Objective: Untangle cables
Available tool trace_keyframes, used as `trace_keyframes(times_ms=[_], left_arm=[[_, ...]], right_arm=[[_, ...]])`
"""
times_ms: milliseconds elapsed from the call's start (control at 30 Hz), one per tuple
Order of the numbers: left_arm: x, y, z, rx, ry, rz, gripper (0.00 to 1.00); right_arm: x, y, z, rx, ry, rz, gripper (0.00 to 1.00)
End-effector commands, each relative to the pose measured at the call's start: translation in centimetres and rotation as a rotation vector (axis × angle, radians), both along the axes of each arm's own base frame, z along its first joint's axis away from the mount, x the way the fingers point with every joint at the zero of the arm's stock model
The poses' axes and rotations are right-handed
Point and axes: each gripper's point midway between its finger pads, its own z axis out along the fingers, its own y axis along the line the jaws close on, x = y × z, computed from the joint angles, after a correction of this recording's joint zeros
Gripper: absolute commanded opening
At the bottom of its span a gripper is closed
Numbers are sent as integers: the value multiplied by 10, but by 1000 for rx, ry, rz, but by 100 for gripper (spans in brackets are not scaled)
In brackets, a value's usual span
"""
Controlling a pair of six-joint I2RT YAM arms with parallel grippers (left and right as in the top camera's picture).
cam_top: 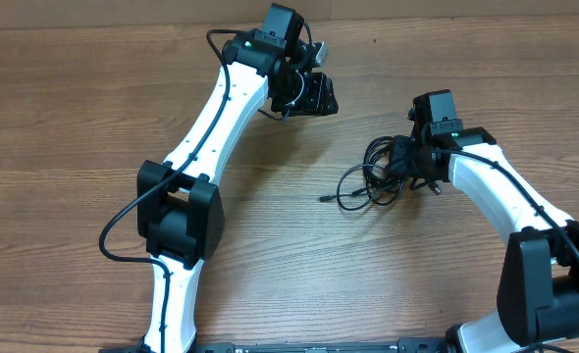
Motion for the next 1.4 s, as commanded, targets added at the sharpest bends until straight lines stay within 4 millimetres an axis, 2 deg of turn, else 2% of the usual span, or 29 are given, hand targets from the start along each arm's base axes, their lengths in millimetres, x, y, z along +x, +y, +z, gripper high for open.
trace_keyframes(times_ms=[0,100,300,467,567,633,700,867,1033,1167,1367], left_arm=[[1,-2,25,-8,-56,6,52],[2,-2,25,-7,-57,7,52],[4,3,22,12,-26,81,53],[-2,-6,28,-59,24,73,61],[-3,-7,33,-111,56,78,61],[-4,-11,39,-159,63,54,53],[-3,-11,42,-180,49,29,50],[-3,-7,40,-158,-12,-46,37],[-5,-8,40,-151,-32,-75,40],[4,-1,34,-93,-65,-45,37],[19,-4,30,-91,-110,-25,42]], right_arm=[[15,14,17,76,-39,25,4],[25,33,40,171,-78,85,4],[38,82,102,444,-174,272,4],[33,103,128,595,-199,358,4],[26,113,140,694,-196,407,4],[23,117,150,754,-204,438,4],[21,119,158,806,-215,467,4],[18,118,180,921,-254,529,4],[18,111,191,973,-273,546,4],[12,112,202,1034,-284,591,4],[8,114,211,1079,-300,640,4]])
